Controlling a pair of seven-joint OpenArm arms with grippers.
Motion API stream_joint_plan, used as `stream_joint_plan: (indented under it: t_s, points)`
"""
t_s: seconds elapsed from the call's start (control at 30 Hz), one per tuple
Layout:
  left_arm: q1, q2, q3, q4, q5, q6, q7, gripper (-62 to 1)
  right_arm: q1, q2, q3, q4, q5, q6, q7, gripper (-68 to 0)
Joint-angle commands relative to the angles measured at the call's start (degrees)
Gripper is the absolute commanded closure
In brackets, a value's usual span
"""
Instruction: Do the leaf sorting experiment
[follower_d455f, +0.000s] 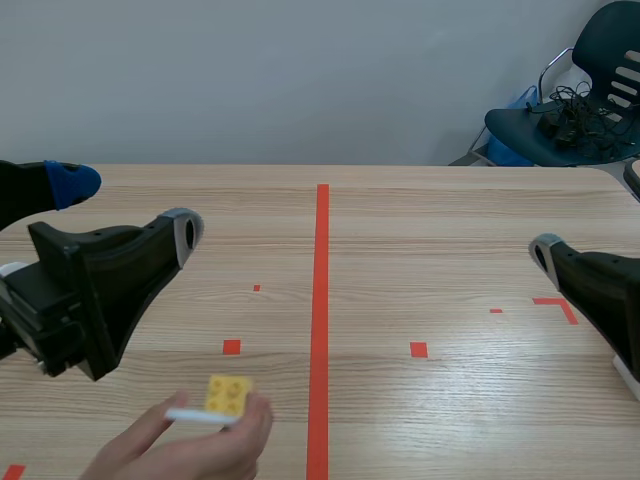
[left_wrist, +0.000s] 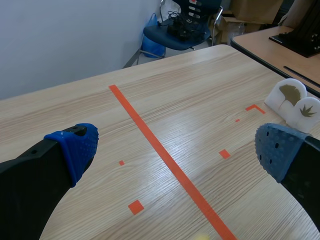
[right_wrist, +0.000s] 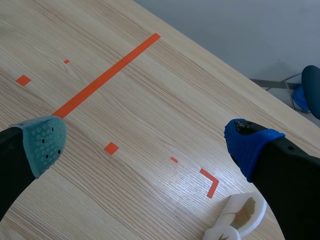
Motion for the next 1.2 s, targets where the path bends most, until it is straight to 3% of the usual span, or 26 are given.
stream_joint_plan:
  t_s: [0.0,0.83,0.97,1.17]
  points:
    - [-0.50,0.07,-0.26,-0.11,0.44,-0.13,-0.74,-62.3,0.35,-0.04,0.24,0.26,0.48,-0.22,0.42,-67.9]
    - [-0.50,-1.81,-0.26,-0.13,0.39,-0.15,-0.76,-62.3,3.76,0.02,-0.26,0.20,-1.49,-0.17,-0.70,-67.9]
    - [-0.50,-1.81,-0.26,-0.13,0.42,-0.13,-0.13,-62.3,7.34,0.20,-2.78,-0.68,-1.49,-0.17,-4.22,-67.9]
    - [-0.48,-1.79,-0.26,-0.13,0.37,-0.13,0.09,-62.3,11.69,0.15,-10.88,-5.99,-1.81,-0.20,-4.52,-67.9]
